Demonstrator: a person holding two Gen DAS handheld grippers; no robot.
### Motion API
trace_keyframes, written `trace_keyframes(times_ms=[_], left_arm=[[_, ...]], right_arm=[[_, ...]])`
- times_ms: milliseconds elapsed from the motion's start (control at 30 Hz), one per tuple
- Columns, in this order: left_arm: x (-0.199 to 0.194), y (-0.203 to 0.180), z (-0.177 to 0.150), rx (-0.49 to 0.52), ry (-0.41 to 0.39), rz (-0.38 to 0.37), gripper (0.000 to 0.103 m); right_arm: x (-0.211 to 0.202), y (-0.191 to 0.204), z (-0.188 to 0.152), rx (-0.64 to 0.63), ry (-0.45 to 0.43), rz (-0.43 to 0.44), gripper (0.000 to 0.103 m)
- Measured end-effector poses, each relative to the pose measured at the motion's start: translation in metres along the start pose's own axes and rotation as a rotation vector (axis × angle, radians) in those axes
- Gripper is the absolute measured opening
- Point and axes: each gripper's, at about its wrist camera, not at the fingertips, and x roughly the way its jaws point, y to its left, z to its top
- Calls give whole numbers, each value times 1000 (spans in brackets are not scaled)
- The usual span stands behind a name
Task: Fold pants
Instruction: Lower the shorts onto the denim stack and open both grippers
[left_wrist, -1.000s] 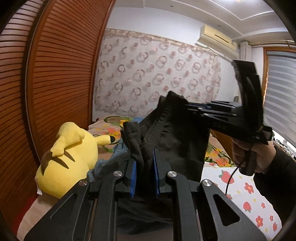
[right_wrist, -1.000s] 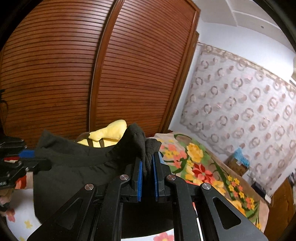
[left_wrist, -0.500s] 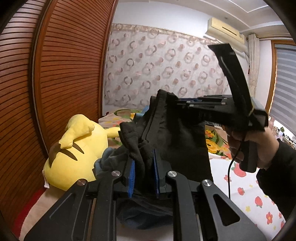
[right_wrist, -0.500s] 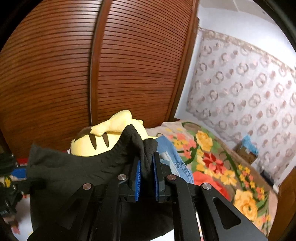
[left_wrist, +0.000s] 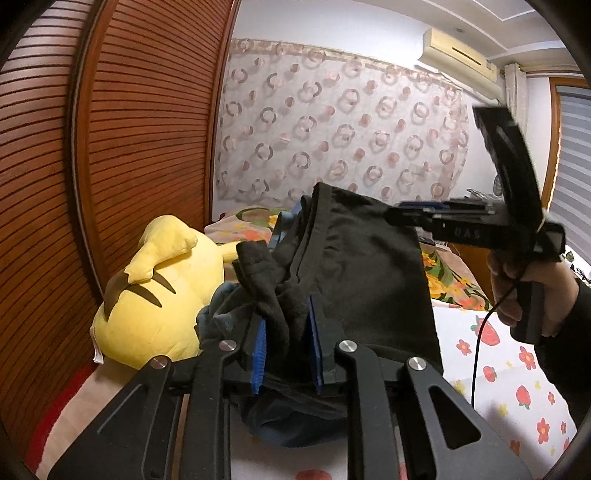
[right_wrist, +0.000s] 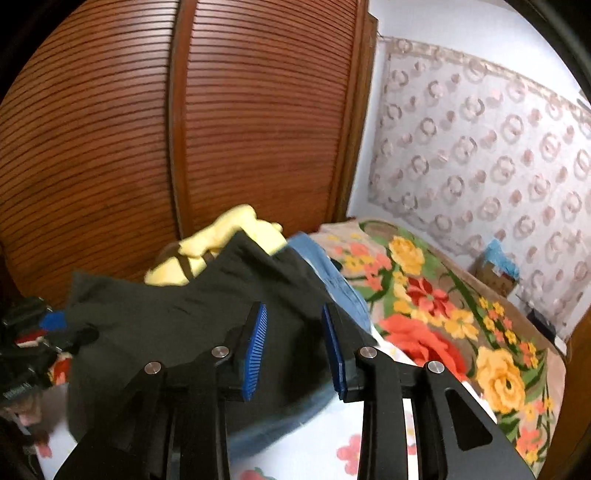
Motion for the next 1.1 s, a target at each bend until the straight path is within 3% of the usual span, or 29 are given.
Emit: trace_keyframes(times_ms=[167, 333, 667, 967, 1100], left_arm=[[1, -1, -3, 10, 13, 11, 22], [-2, -1, -1, 16, 23, 8, 23], [-37, -8, 4, 45, 9, 11, 28], [-80, -26, 0, 104, -19, -13, 44], [-94, -31, -2, 120, -28, -18, 46]], right_arm=[[16, -14, 2, 55, 27, -47, 32], [9, -5, 7, 76, 15, -25, 32], [-45, 26, -13, 128, -27, -8, 32], [-103, 58, -33, 158, -51, -39, 32], [-123, 71, -39, 152, -64, -55, 32]])
